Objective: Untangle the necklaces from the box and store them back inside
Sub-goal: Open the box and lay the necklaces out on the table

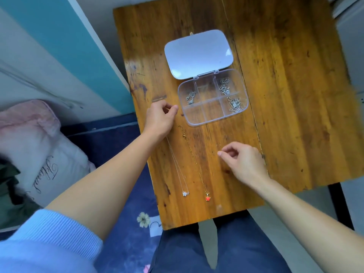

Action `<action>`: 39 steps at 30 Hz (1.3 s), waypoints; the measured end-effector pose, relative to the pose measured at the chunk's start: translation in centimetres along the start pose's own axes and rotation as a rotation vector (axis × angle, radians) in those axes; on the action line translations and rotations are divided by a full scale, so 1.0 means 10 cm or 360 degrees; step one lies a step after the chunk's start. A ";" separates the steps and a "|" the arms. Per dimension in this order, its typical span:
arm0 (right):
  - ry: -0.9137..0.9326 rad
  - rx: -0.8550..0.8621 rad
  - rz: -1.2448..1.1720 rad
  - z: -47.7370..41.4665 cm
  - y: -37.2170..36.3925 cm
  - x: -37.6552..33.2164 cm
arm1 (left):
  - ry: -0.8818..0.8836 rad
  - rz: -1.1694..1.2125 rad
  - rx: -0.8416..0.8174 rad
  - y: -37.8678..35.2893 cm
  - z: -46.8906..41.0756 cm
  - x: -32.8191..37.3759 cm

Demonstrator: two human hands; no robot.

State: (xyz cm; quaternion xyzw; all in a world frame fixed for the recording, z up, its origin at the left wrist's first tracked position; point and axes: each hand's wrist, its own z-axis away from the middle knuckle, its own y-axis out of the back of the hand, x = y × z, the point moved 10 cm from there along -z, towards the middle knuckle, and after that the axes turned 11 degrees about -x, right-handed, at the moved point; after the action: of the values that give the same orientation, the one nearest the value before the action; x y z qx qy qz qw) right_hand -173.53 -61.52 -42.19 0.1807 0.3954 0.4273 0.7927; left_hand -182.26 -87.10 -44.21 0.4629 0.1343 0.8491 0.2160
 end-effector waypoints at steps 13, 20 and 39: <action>0.0467 -0.0072 0.0740 -1.43 0.28 -1.42 | 0.0050 0.0260 -0.0175 -0.25 -0.02 -0.13; 0.0336 -0.0062 0.1085 -1.63 0.18 -1.56 | 0.0068 0.0371 -0.0227 -0.27 -0.07 -0.23; 0.0194 -0.0455 -0.0948 -1.27 0.53 -0.92 | 0.0102 0.0307 -0.0288 -0.25 -0.03 -0.14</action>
State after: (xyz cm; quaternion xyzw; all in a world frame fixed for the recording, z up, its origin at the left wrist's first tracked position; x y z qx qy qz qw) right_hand -189.30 -66.73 -42.42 -0.0819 0.4135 0.2380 0.8750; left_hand -181.22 -85.68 -46.47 0.4250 0.0189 0.8889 0.1698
